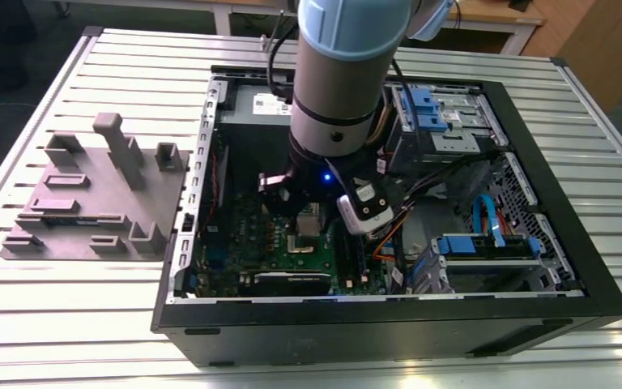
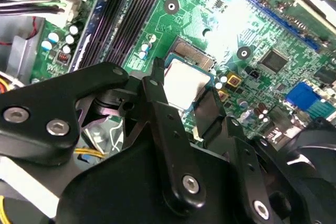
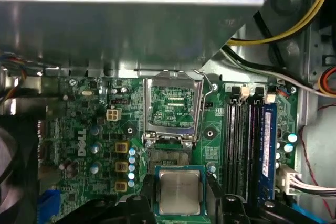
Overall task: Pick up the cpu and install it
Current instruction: 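Place the cpu into insertion slot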
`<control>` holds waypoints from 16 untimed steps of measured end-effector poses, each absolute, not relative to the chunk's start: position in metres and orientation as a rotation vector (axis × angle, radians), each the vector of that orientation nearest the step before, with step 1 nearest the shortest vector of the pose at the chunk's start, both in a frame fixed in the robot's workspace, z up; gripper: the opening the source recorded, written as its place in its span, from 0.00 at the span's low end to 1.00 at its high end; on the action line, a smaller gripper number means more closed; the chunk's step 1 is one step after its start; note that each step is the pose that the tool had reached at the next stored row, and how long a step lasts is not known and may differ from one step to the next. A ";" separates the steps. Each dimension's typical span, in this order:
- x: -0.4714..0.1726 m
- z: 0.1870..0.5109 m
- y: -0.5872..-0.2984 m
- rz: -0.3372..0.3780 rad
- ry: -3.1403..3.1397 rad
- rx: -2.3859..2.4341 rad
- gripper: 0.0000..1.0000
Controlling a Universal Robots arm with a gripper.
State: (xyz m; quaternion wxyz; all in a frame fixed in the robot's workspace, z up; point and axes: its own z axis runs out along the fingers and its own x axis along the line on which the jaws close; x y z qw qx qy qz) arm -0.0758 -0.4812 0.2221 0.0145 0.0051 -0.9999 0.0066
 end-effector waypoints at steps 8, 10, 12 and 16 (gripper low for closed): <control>-0.079 0.208 -0.482 0.021 -3.112 0.011 0.47; -0.080 0.204 -0.482 0.020 -3.112 0.011 0.47; -0.080 0.201 -0.482 0.021 -3.112 0.011 0.47; -0.081 0.195 -0.482 0.021 -3.109 0.011 0.47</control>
